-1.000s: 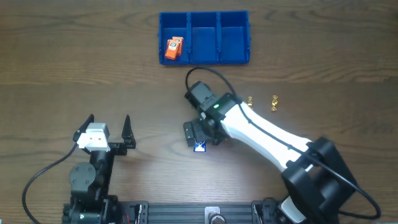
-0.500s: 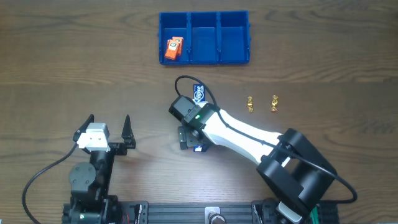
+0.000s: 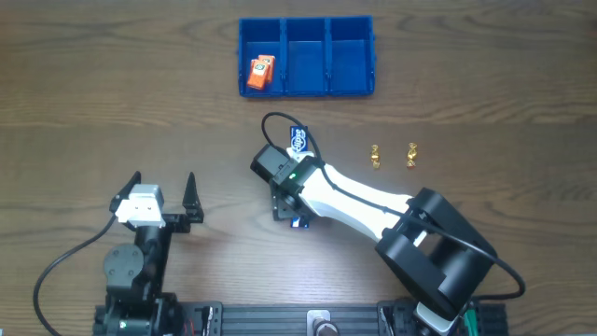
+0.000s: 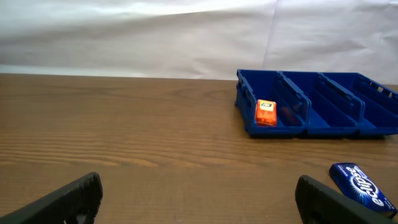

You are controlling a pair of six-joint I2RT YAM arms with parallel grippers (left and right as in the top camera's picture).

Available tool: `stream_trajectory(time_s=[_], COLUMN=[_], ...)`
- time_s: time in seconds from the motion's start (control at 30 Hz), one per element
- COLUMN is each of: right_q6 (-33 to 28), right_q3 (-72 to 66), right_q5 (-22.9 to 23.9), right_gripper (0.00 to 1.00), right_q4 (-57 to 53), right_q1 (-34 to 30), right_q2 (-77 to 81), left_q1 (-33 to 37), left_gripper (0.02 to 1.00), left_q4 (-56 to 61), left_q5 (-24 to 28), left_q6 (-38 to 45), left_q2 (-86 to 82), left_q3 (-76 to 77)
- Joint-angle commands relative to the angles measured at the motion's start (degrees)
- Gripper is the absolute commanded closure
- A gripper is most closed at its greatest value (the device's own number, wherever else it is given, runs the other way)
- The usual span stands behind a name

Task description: Sort Candies Into Trays

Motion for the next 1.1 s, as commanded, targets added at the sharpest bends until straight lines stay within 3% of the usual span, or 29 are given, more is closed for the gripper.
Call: stream_trajectory(time_s=[0.03,0.17,0.27,0.5,0.67,0.73,0.83,0.97,1.1], right_q6=[0.4,0.4,0.4,0.4,0.6,0.5,-1.4,-8.5,-16.8], right_q3=[1.0,1.0,1.0,1.0,1.3,3.2,8.7,25.6,40.3], right_q5=[1.1,1.3,1.2,1.2,1.3,1.8,6.6,19.1,21.6], right_gripper=[0.397,0.492,0.619,0.695,0.855,0.965,0.963,0.965,0.965], right_q4=[0.5,1.1,1.1,1.1,2.0,0.6,-4.5,-14.1,-14.3], right_q1=[0.1,0.1,0.1,0.1,0.1,0.1,0.1,-2.4,-8.2], right_q2=[0.7,0.7,0.9,1.4,1.4,0.6,-2.4,-4.9,-0.1], left_q1=[0.2,0.2,0.2,0.2,0.2,0.2,0.2,0.2,0.2], left_gripper=[0.020,0.020,0.020,0.020,0.020,0.020,0.020,0.023,0.023], left_q4=[-2.4,-2.4,-2.4,-2.4,-2.4,-2.4,-2.4,-2.4,-2.4], left_q5=[-0.3,-0.3,-0.3,-0.3,-0.3,-0.3,-0.3,-0.3,-0.3], left_q6=[0.8,0.8,0.8,0.8,0.8,0.8,0.8,0.8,0.8], left_q2=[-0.3,-0.3,-0.3,-0.3,-0.3,-0.3,-0.3,-0.3,-0.3], left_q3=[-0.9,-0.9,-0.9,-0.9,-0.9,-0.9,-0.9,-0.9,-0.9])
